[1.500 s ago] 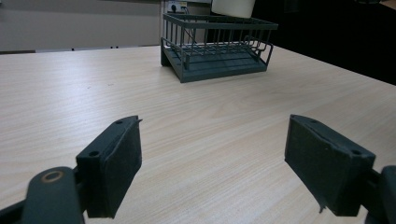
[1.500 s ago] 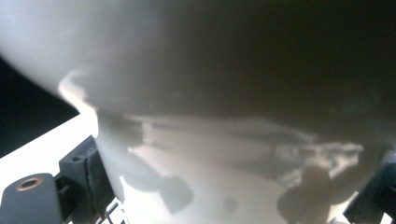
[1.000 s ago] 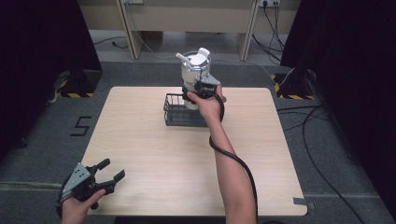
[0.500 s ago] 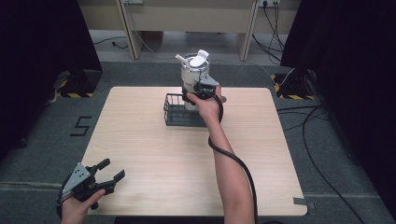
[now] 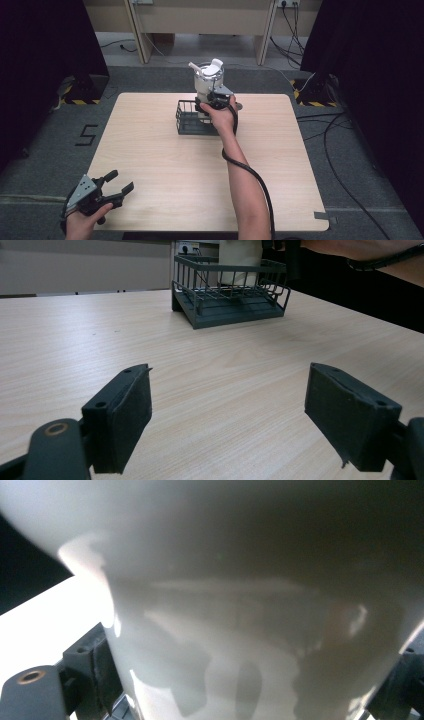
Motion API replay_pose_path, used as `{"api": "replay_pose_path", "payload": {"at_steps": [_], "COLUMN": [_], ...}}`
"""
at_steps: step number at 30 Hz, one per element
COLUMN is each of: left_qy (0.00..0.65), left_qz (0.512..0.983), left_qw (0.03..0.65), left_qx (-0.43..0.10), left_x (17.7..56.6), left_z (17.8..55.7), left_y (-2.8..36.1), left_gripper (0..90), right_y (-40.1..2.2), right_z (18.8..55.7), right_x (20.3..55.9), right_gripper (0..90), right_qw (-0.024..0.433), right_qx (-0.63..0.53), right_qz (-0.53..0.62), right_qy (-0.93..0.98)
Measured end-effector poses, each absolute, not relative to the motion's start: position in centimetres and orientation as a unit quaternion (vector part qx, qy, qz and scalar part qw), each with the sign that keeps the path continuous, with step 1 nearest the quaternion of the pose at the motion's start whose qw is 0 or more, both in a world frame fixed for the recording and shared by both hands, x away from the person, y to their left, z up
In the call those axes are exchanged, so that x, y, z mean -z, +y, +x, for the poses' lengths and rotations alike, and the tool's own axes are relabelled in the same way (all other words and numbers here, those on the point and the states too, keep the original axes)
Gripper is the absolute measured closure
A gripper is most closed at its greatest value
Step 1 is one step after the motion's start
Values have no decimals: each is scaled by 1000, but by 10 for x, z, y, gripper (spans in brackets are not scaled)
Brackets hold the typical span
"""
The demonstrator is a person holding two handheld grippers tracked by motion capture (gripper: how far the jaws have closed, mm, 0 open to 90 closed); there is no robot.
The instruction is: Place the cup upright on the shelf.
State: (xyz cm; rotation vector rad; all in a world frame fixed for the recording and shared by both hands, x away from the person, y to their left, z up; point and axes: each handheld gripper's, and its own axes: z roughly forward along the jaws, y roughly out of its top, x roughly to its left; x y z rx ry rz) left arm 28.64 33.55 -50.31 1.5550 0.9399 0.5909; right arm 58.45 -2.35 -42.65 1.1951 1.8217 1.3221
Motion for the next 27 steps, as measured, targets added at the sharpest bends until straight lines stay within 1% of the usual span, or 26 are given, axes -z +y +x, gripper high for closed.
{"api": "replay_pose_path", "payload": {"at_steps": [7,27], "left_qy": [402,399], "left_qz": [663,665], "left_qw": [579,579], "left_qx": [-252,-252], "left_x": [503,503], "left_z": [286,286], "left_y": [336,334], "left_gripper": [181,181], "right_y": [-21,-21], "right_z": [585,584], "right_x": [435,438], "right_gripper": [114,111], "right_qw": [292,298], "right_qx": [-490,-493], "right_qz": [450,454], "right_qy": [687,680]}}
